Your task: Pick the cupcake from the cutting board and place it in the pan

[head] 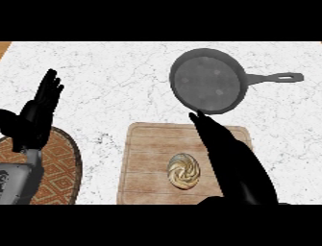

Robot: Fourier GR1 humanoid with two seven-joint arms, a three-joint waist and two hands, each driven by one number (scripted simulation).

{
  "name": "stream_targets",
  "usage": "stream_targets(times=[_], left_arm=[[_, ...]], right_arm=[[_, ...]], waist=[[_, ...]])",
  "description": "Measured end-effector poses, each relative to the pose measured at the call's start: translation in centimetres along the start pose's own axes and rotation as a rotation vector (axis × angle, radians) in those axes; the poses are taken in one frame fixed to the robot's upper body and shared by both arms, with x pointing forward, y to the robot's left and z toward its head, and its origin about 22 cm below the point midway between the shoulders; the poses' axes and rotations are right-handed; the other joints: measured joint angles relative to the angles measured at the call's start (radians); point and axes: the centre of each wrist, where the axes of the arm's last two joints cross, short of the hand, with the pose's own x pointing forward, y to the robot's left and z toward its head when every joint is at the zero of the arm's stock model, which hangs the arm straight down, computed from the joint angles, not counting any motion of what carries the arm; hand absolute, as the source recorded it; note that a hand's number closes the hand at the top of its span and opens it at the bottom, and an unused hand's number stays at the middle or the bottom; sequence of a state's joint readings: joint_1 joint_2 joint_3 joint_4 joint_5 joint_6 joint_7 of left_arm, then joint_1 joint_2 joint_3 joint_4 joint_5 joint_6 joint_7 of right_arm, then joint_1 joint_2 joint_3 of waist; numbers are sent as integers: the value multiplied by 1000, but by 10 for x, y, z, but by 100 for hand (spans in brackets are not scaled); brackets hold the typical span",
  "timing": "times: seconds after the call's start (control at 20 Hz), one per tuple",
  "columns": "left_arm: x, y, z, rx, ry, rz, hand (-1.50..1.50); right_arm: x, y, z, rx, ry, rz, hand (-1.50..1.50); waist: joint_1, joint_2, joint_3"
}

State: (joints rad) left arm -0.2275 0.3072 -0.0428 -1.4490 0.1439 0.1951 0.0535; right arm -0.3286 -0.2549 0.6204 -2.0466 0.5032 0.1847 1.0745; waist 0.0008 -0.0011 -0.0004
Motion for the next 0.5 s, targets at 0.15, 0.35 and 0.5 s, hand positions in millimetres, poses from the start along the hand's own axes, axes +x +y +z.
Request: stream_targets(times=[0.15,0.35,0.5], left_arm=[[4,2,1,-7,1,0,0],[2,-1,-1,-8,-1,-1,0],[-1,3,-1,-5,-2,0,0]], right_arm=[[-3,12,-4,19,17,26,-150],[3,23,-13,44,36,69,-150],[0,29,-20,67,66,118,-150]], waist=[[0,0,0],[1,0,0],[1,1,-1]])
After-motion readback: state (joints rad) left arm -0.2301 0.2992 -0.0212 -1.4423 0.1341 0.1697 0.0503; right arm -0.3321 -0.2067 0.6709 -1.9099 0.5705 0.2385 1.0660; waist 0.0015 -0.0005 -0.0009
